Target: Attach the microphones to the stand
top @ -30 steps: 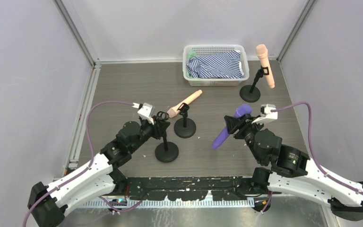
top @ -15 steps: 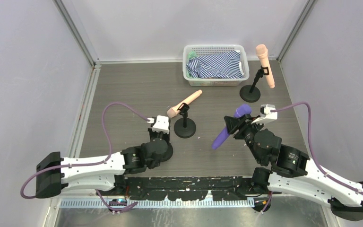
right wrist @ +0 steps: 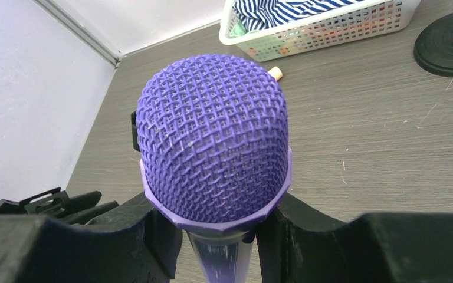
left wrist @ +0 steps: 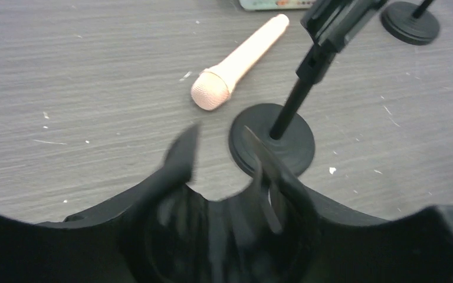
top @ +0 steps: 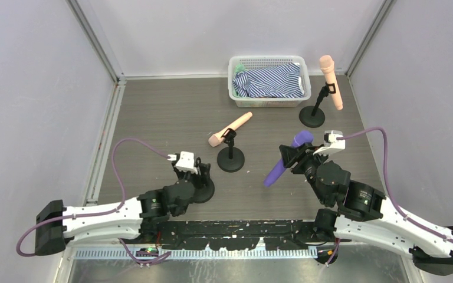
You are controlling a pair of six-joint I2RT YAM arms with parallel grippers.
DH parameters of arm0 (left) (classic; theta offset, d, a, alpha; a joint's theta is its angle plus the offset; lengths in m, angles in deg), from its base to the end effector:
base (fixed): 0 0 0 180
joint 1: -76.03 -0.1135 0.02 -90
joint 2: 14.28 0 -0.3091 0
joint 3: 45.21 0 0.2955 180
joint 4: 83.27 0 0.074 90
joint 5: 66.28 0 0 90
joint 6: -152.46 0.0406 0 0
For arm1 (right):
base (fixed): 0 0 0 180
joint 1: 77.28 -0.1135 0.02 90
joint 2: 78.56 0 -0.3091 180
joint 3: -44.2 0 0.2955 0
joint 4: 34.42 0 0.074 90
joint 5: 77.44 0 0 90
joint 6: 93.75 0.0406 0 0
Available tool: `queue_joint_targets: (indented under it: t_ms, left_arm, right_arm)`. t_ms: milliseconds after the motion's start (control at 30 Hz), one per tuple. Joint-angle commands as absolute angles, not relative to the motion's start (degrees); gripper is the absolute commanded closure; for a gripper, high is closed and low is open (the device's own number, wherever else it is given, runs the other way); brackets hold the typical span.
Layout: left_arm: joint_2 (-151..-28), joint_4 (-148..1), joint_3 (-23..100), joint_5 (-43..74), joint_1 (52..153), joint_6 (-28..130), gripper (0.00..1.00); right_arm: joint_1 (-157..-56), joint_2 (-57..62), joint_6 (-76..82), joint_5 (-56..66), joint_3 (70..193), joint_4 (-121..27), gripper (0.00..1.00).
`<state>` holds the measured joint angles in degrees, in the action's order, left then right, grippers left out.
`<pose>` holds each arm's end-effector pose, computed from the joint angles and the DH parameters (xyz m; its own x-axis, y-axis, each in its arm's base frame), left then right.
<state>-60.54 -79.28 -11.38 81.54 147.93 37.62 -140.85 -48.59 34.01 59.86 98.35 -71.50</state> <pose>0.0906 -0.1667 0.2462 -0.1864 -0.1499 -0.9710 0.1936 0.9633 -0.1858 0.0805 0.0949 0.3663 -0.2552 0.4196 -0.8711 -0.1672 0.8682 0.4672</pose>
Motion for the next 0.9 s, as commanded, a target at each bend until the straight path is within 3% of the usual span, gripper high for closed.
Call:
queue_joint_targets:
  t_ms: [0, 233, 433, 600, 867]
  left_arm:
    - [-55.43, -77.45, -13.38, 72.40, 147.98, 35.82, 0.35]
    - [-44.86, -73.90, -17.58, 61.99, 147.86, 38.74, 0.14]
    - [-33.25, -70.26, -20.80, 55.16, 143.20, 38.57, 0.06]
    - [-33.08, -71.27, -21.78, 41.75, 132.68, 37.98, 0.07]
    - [-48.11, -85.68, -19.93, 9.13, 111.45, 36.67, 0.25]
  right_arm:
    - [-140.75, -48.76, 34.75, 60.71, 98.34, -69.51, 0.99]
    - [-140.80, -48.46, 34.75, 60.55, 98.55, -69.73, 0.99]
    - [-140.75, -48.17, 34.94, 60.29, 98.47, -69.78, 0.99]
    - [-140.78, -47.20, 34.83, 59.77, 98.63, -69.18, 0.99]
    - [-140.81, -47.22, 34.64, 59.95, 98.92, -70.03, 0.99]
